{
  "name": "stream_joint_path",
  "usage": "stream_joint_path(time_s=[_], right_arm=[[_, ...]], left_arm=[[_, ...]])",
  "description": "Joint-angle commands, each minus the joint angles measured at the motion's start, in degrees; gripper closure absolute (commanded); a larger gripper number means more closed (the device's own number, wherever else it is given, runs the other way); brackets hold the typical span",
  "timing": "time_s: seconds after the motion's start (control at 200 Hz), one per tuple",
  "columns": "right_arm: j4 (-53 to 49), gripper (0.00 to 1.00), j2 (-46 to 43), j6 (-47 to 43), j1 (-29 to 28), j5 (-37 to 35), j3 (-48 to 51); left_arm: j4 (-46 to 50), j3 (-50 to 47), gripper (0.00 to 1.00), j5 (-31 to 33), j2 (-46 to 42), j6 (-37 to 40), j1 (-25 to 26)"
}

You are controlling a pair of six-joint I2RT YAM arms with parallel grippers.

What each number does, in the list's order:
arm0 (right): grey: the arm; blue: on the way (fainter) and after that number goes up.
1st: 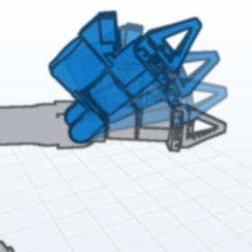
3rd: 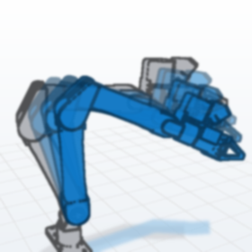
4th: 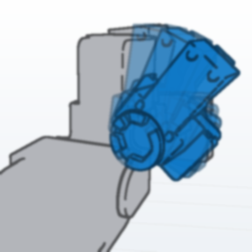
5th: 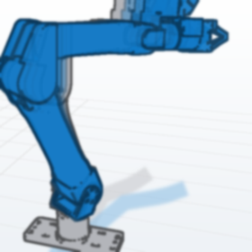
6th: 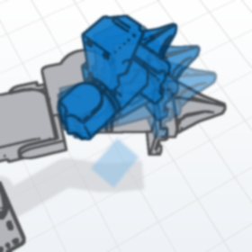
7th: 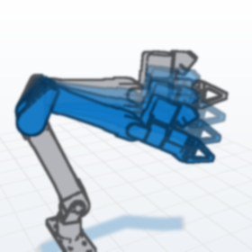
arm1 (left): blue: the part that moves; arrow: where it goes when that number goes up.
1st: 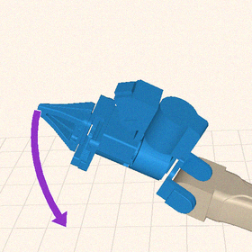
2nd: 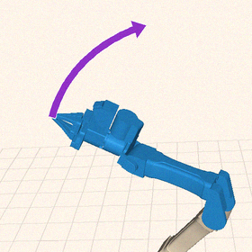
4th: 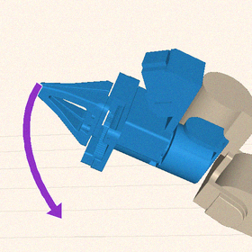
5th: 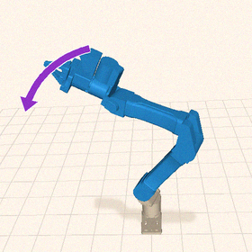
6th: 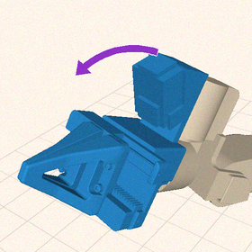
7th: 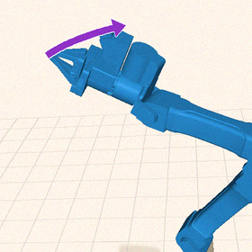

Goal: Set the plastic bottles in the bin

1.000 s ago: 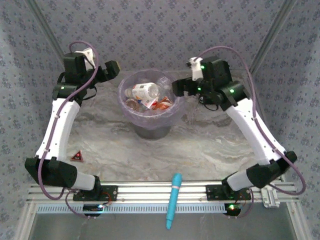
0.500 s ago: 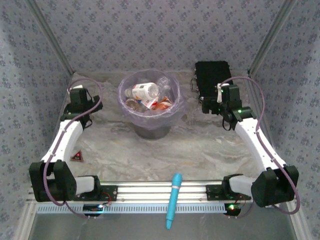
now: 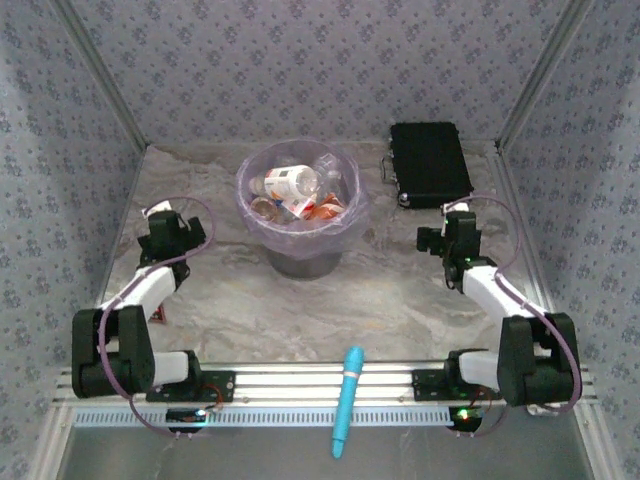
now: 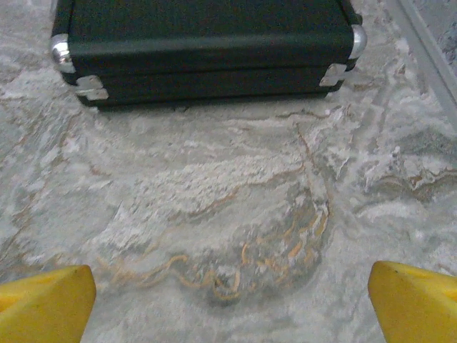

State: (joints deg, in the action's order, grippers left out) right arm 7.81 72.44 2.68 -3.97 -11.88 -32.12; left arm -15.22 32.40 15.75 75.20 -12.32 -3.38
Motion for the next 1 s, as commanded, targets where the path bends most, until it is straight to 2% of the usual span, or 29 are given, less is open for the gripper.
stream_joint_path(time_s=[0.0,0.085,0.25,0.345,0.415,0.54,0.585,0.63,0.665,0.715,0.765,0.82,0.87,0.994], right_arm=[[12.93,0.0,3.22,-1.71,0.68,-2.51,2.47],[18.1,0.0,5.89,-2.11,0.69,-2.58,3.79],[26.61,0.0,8.51,-5.21,0.59,-2.25,5.53],[33.59,0.0,12.24,-6.31,1.04,-1.26,7.35],[32.64,0.0,12.04,-5.45,1.87,-0.24,7.3],[37.32,0.0,13.37,-4.0,3.35,1.35,9.68],[42.24,0.0,15.4,-4.12,3.44,1.55,10.95],[38.57,0.0,14.23,-3.82,3.51,1.53,10.22],[40.9,0.0,14.89,-3.86,3.61,1.76,10.64],[38.83,0.0,14.48,-3.54,3.94,2.24,10.05],[39.37,0.0,14.72,-3.22,4.49,3.07,10.1],[39.26,0.0,14.75,-3.2,4.52,3.21,10.1],[38.74,0.0,14.57,-3.18,4.57,3.26,9.97],[39.04,0.0,14.57,-3.2,4.58,3.27,10.06]], left_arm=[[-10.33,-0.53,0.0,-2.73,3.1,2.64,-0.48],[-9.53,0.39,0.0,-3.61,4.76,3.26,-0.67],[-19.29,-4.89,0.0,-5.66,6.83,3.87,-0.71],[-20.69,-5.32,0.0,-6.24,7.89,4.23,-0.55],[-21.73,-6.02,0.0,-6.49,7.72,4.49,-0.44],[-25.23,-7.87,0.0,-6.77,7.63,5.78,0.59],[-26.72,-8.24,0.0,-6.63,8.49,7.0,1.67],[-32.2,-9.37,0.0,-6.6,12.08,8.43,2.74],[-38.23,-10.67,0.0,-6.34,14.37,10.22,3.67],[-30.73,-9.05,0.0,-5.81,11.89,9.45,3.77],[-35.78,-10.13,0.0,-6.02,13.53,9.42,3.42],[-31.56,-9.23,0.0,-5.89,12.33,9.08,3.4],[-34.19,-9.76,0.0,-5.73,13.03,9.26,3.38],[-32.56,-9.52,0.0,-5.77,12.57,9.17,3.41]])
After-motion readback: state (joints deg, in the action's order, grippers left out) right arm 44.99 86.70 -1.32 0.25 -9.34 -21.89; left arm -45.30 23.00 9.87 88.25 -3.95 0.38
